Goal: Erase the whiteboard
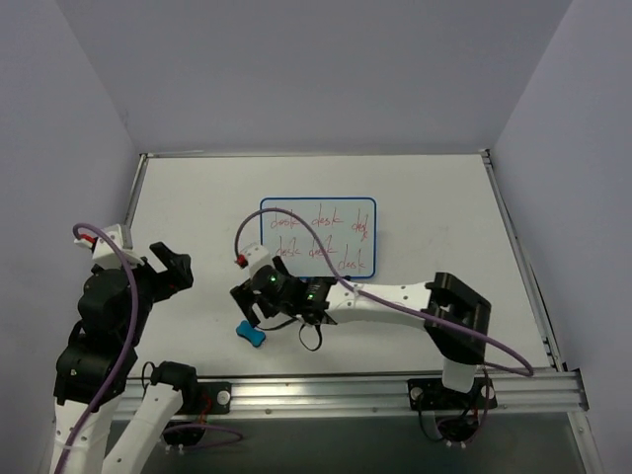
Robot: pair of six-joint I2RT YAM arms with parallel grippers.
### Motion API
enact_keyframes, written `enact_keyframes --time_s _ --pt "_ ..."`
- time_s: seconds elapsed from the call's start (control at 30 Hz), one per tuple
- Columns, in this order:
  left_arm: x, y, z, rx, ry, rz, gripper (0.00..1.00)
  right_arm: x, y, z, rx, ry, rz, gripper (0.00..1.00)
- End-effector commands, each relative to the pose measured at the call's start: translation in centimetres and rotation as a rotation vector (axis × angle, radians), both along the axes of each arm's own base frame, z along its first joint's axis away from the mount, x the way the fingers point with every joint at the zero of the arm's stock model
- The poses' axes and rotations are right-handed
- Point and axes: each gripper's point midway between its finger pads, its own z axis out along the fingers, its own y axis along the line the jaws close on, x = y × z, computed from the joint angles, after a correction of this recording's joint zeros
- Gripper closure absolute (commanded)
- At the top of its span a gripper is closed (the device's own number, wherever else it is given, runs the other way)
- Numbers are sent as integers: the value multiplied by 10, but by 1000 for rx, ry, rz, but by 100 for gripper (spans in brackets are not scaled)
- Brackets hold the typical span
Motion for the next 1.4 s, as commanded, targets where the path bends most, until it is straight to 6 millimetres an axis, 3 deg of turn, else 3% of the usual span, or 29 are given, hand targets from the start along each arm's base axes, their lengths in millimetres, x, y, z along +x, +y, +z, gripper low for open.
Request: enact_keyframes --time_s 0.0,0.03,0.07,0.1,0.37,0.67,0.77,0.83,0.87,1.0,1.03,1.1,1.13,1.2,1.23,1.27,1.3,1.33,1.37 --pt "-12 20 15 -18 -65 109 6 -26 18 -31 -110 35 126 19" --pt "-16 23 19 -24 -86 124 6 -27 27 -29 -105 33 137 19" --pt "-18 26 20 -28 -93 140 6 -32 31 -45 -138 43 154 20" --pt "-20 27 20 -30 -100 143 6 -34 34 -49 -146 42 161 21" --pt "-20 25 20 -33 -103 133 6 -43 27 -91 -298 57 183 32" --pt "-13 20 16 -24 -75 105 6 -53 29 -89 -319 45 200 44" --pt "-11 18 16 -23 -74 96 6 -54 32 -86 -312 43 208 54" --pt "-10 17 15 -22 -69 91 6 -55 34 -84 -308 43 213 67" --pt "-10 16 15 -21 -69 86 6 -54 35 -80 -298 39 205 76" --pt "-6 13 13 -21 -60 71 6 -45 33 -52 -232 -7 151 86" --pt "-5 11 14 -19 -61 62 6 -41 32 -32 -194 -26 136 87" --pt "-2 2 13 -25 -53 15 6 -30 20 -16 -171 -50 83 87" --pt "1 -1 16 -25 -65 -4 6 -25 15 10 -121 -69 63 87" --pt "8 -15 14 -33 -56 -72 6 -8 -10 22 -121 -83 -9 87" --pt "13 -19 20 -48 -76 -84 6 0 -23 49 -74 -102 -46 87" --pt "16 -23 25 -61 -83 -99 6 8 -40 55 -79 -106 -86 87" --pt "25 -30 24 -72 -67 -120 6 27 -68 54 -97 -105 -165 87" --pt "32 -43 32 -103 -88 -178 6 34 -88 80 -43 -125 -210 87" --pt "39 -51 35 -118 -91 -208 6 39 -107 85 -43 -127 -249 87"
